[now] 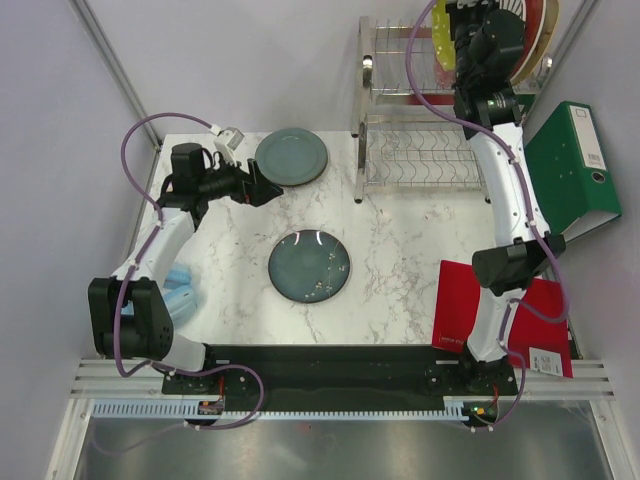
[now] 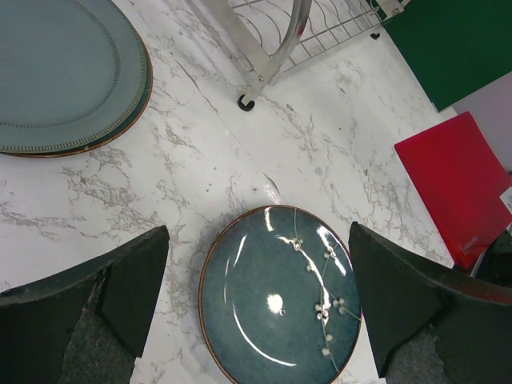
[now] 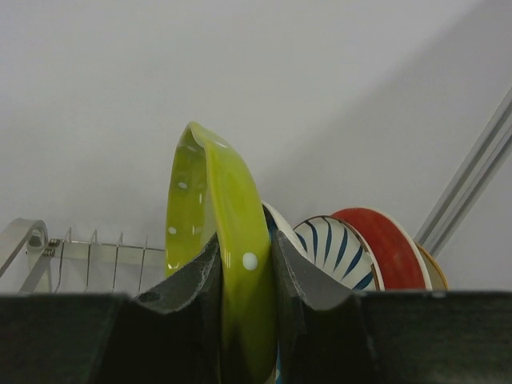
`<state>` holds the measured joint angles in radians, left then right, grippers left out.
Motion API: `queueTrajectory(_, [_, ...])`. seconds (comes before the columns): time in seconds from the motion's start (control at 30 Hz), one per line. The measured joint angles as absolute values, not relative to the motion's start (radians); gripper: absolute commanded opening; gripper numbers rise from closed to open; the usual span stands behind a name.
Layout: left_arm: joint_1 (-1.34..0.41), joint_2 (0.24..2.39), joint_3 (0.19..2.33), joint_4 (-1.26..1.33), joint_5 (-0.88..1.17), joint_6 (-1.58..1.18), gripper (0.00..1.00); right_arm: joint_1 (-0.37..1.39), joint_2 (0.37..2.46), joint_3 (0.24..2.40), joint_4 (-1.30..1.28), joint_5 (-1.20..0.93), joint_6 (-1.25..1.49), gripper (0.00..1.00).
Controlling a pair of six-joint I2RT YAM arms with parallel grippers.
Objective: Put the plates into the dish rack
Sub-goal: Insert the plate into the dish rack.
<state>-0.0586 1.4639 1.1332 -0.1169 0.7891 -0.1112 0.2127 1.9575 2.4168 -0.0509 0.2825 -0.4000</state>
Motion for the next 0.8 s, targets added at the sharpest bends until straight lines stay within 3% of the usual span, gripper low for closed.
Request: queueTrajectory(0.8, [-0.059,1.517,1.149,-0.114,0.788,-0.112,1.00,0.274,2.045,2.387,-0.058,0.461,-0.519,0.00])
